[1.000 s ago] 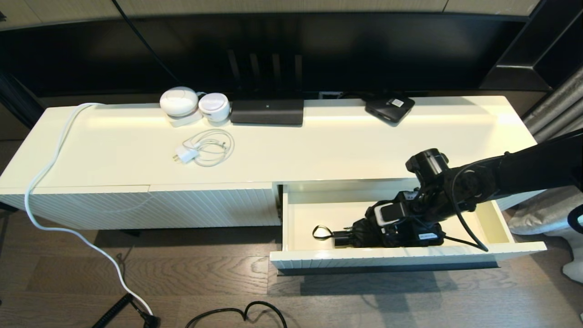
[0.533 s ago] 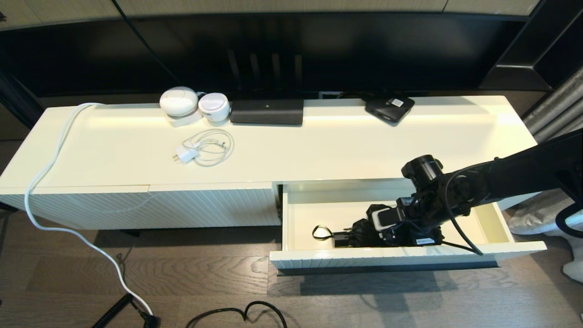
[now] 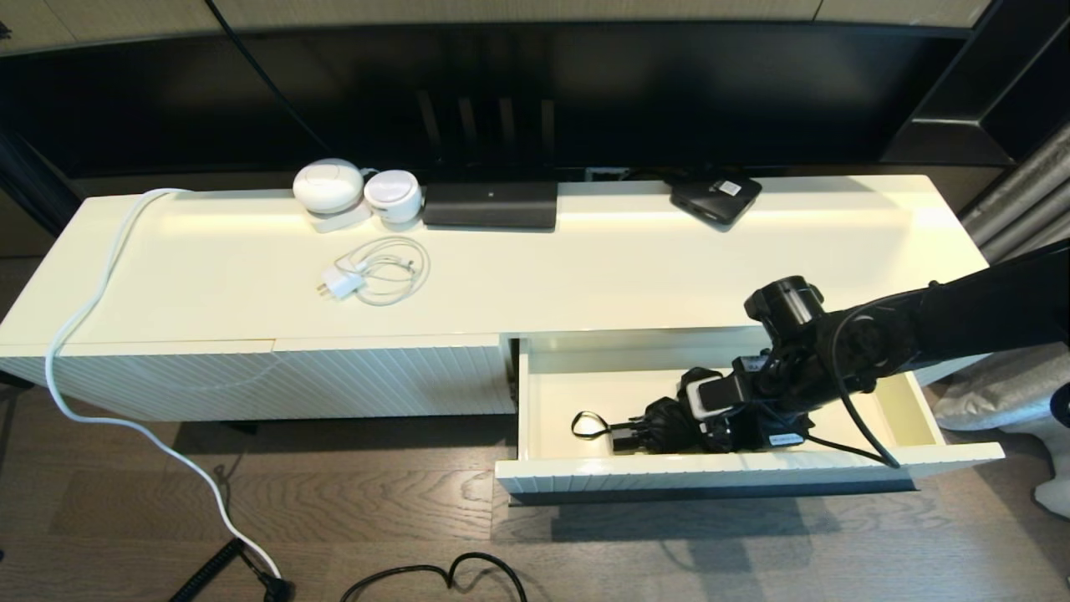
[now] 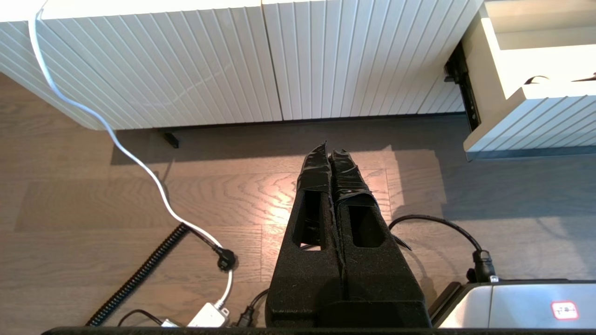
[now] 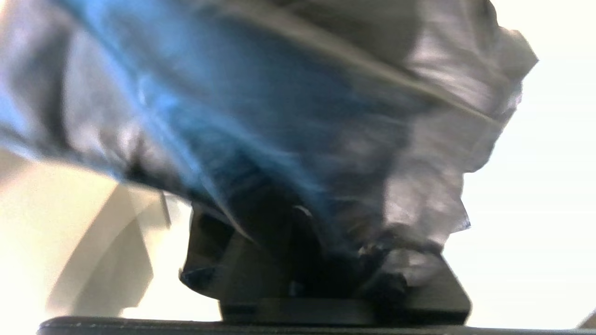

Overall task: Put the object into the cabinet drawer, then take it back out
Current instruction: Take the umbrella out of the drawer and put it on the table

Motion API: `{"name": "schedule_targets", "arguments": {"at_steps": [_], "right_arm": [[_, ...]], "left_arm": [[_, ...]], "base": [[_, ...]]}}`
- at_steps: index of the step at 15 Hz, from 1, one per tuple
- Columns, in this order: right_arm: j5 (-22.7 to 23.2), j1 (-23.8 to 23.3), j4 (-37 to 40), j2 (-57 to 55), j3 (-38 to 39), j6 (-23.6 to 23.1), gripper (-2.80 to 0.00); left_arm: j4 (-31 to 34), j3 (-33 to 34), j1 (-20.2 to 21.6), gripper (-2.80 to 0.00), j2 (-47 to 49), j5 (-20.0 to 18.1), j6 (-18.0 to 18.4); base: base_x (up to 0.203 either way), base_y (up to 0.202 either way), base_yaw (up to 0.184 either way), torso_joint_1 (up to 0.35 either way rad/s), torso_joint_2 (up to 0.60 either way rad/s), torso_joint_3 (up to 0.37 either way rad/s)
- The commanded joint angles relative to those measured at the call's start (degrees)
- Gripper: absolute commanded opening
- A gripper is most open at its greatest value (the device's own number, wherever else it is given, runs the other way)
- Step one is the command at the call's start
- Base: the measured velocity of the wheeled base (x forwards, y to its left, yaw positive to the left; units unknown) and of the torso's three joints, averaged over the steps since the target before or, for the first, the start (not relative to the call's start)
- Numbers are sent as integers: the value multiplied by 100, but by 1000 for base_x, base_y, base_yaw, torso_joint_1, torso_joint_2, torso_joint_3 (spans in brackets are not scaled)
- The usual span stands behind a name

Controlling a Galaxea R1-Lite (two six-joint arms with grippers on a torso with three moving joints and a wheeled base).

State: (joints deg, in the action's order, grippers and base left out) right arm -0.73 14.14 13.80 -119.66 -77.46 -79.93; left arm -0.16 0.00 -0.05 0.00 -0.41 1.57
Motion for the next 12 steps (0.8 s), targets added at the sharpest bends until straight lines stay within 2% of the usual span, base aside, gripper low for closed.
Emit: {"name": "schedule_targets", "arguments": {"at_steps": [1, 12], "right_arm": [[-16, 1, 35, 285, 60, -51, -280], [-75, 44, 115, 1917, 711, -58, -280]], "left_arm": [[-2, 9, -4, -280, 9, -2, 1], [-2, 9, 5, -280, 9, -2, 1]], "base": [[0, 0, 0, 0, 0, 0], [0, 0, 0, 0, 0, 0]]}}
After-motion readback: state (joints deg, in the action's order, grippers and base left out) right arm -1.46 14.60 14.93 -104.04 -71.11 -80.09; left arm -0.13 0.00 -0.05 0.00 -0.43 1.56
